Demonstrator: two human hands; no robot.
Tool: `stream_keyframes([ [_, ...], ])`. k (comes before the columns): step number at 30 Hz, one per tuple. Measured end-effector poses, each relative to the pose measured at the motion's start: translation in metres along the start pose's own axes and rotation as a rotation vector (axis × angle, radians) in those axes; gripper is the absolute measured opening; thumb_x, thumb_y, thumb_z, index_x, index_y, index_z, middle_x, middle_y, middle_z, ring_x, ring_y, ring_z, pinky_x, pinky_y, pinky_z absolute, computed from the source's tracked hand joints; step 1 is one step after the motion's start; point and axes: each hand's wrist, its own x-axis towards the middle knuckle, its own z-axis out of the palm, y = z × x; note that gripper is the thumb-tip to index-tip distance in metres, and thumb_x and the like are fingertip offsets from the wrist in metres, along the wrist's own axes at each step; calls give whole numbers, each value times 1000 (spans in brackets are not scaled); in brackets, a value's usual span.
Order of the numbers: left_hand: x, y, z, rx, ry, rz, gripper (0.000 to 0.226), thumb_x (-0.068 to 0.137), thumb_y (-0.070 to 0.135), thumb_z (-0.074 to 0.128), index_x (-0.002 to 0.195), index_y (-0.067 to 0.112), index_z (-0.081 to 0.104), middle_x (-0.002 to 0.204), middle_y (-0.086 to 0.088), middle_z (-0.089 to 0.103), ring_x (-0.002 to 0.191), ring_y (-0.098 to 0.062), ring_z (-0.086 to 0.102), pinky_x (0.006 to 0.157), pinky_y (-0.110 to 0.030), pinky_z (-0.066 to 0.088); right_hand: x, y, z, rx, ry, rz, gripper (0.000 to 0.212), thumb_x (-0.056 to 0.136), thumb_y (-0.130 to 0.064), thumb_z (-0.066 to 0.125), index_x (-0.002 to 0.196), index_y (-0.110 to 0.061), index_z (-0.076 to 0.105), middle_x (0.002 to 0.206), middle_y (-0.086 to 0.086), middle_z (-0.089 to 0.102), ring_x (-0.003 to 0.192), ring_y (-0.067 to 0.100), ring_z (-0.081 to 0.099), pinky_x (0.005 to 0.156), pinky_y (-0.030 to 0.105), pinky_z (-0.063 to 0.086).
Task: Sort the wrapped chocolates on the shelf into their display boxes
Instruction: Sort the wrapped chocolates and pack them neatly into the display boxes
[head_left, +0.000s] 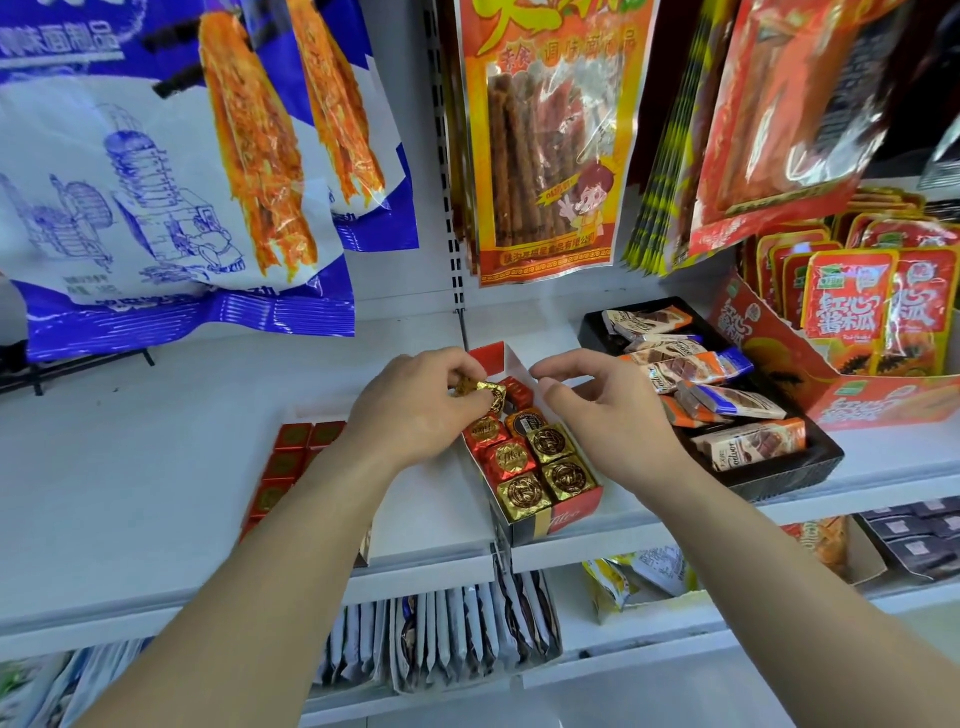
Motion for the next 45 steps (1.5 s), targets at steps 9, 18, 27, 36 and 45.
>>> stream_keyframes([
  [9,1,2,-4,358,94,78,37,92,55,55,120,34,65,118,7,60,111,-18,46,85,-38,46,0,5,-1,-51,-34,-5,11,94,-24,63,92,-31,72,86,-15,71,76,25,66,63,35,53],
  [18,-1,-4,-6,260,20,63,18,95,44,55,108,35,64,107,11,68,97,-13,59,68,-29,48,1,6,1,-63,-53,17,10,94,-25,63,95,-28,72,92,-10,71,76,19,69,67,40,58],
  [27,-1,0,-7,342,92,77,21,94,39,57,115,35,59,108,13,66,101,-12,55,75,-31,50,-1,9,1,-40,-78,13,12,95,-24,62,105,-26,68,94,-15,69,71,2,66,54,13,48],
  [36,3,11,13,191,42,93,29,93,45,58,122,44,59,106,8,60,107,-16,52,85,-35,48,-3,20,1,-119,-81,37,18,96,-22,58,111,-27,66,93,-13,68,74,0,64,62,22,47],
  [45,11,6,10,3,52,92,20,88,43,67,107,36,67,111,8,62,102,-15,56,82,-36,51,-2,23,2,-142,-81,24,16,96,-24,58,109,-29,66,93,-13,67,70,-1,63,57,13,42],
])
